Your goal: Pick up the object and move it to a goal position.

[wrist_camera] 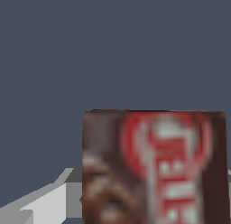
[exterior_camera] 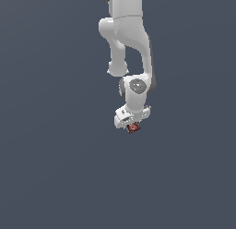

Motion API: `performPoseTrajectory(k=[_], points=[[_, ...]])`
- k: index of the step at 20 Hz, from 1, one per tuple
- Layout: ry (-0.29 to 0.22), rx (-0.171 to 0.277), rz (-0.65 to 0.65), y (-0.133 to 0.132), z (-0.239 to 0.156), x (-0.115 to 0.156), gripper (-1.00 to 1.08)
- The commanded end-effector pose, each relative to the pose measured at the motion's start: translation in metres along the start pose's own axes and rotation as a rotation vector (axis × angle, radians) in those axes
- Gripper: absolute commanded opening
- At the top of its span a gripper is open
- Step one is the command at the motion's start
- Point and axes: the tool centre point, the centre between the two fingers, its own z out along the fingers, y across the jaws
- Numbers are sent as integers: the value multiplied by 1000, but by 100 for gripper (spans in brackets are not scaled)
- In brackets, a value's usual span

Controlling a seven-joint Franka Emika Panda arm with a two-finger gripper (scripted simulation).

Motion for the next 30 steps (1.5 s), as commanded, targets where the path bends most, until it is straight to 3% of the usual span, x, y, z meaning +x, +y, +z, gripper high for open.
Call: performPoseTrajectory(k=[1, 16, 30], points=[[-1, 0, 0, 0, 1, 0, -100], [0, 0, 0, 13, -26, -4, -100], [0, 2, -1, 72, -151, -22, -100]])
